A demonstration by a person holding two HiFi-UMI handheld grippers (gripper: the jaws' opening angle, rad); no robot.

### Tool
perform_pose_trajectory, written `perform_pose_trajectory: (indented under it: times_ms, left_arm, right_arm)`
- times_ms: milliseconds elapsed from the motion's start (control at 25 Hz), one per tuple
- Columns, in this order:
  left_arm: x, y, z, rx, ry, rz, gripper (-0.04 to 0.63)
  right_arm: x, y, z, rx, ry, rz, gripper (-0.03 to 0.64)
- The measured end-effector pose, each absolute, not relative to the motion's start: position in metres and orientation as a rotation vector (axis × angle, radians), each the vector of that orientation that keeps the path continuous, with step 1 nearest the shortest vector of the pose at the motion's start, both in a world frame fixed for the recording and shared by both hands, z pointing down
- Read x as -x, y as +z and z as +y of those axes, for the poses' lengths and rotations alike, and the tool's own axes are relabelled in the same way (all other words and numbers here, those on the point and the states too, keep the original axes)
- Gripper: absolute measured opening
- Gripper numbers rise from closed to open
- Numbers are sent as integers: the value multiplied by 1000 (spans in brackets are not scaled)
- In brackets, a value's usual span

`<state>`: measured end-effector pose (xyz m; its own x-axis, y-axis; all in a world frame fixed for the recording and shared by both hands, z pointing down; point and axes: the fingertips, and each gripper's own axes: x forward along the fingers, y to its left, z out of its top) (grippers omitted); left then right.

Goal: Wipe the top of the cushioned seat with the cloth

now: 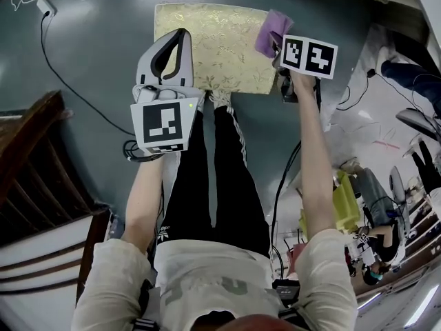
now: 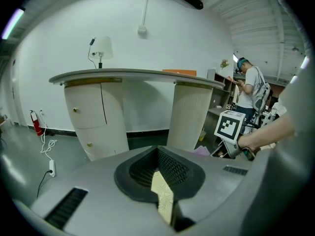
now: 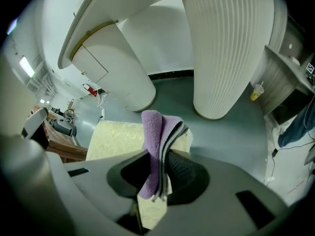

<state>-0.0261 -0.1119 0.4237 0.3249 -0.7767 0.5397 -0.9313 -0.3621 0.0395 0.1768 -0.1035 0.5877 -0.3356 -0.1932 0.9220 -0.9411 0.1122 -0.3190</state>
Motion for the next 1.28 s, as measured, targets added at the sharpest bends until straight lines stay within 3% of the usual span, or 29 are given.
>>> perform_pose_trajectory:
  times_ms: [1280]
  left_arm:
    - [26, 424, -99, -2253, 666, -1521, 6]
  right_arm:
    - [-204, 586, -100, -1214, 1176, -1578, 91]
